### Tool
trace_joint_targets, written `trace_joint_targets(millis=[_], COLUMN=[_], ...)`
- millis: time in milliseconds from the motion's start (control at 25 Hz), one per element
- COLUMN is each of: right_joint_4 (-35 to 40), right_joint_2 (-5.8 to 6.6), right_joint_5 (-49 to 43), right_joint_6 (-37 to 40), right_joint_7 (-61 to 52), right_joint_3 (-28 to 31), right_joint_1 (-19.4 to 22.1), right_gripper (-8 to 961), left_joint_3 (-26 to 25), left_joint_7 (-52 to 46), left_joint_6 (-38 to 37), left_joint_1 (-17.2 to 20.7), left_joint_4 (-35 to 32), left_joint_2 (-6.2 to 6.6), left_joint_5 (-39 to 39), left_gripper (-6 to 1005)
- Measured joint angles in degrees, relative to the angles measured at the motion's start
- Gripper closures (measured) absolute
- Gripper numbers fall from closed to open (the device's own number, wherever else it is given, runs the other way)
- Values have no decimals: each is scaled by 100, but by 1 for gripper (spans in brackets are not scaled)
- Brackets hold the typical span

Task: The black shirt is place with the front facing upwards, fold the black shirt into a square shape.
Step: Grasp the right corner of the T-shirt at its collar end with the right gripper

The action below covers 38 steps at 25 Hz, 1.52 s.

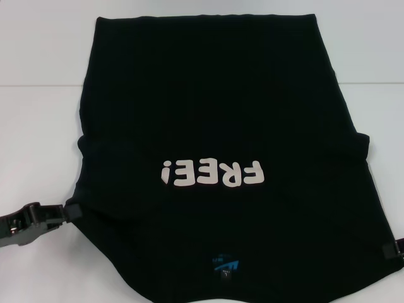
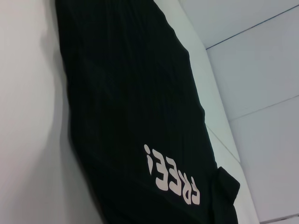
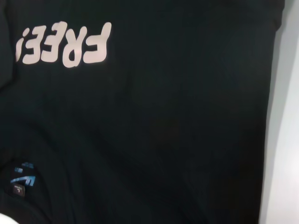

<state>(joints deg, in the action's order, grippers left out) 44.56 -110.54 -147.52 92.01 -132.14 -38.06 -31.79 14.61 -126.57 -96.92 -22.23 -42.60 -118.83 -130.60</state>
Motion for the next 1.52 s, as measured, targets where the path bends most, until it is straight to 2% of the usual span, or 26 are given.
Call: trace_joint_targets(millis=[520,920,1200,1400,1520], right_joint_4=[-138,-260,-409,-389,-419], right_joint_2=[-97,-230,-229,-183,-172], right_joint_5=[9,318,301,337,336], right_joint_6=[-3,119,93,125,114], right_joint_7=[66,206,212,215,215], right_joint_3=[-125,-122,-96,-54,-53], right_joint_1=[-109,-319,-402,-374,-378], right_gripper=[419,427,432,436,569], left_joint_3=[-11,-11,-35,-81,-82], left_joint_7=[13,17,18,32,43], left_joint_6=[64,80,86,86,86], left_joint_1=[-9,-14,-18,-6,-3], left_joint_4=[123,121,121,121,120], left_joint_2=[19,18,24,33,35], left_joint_5=[0,0,0,0,0], left_gripper=[971,971,970,970,970])
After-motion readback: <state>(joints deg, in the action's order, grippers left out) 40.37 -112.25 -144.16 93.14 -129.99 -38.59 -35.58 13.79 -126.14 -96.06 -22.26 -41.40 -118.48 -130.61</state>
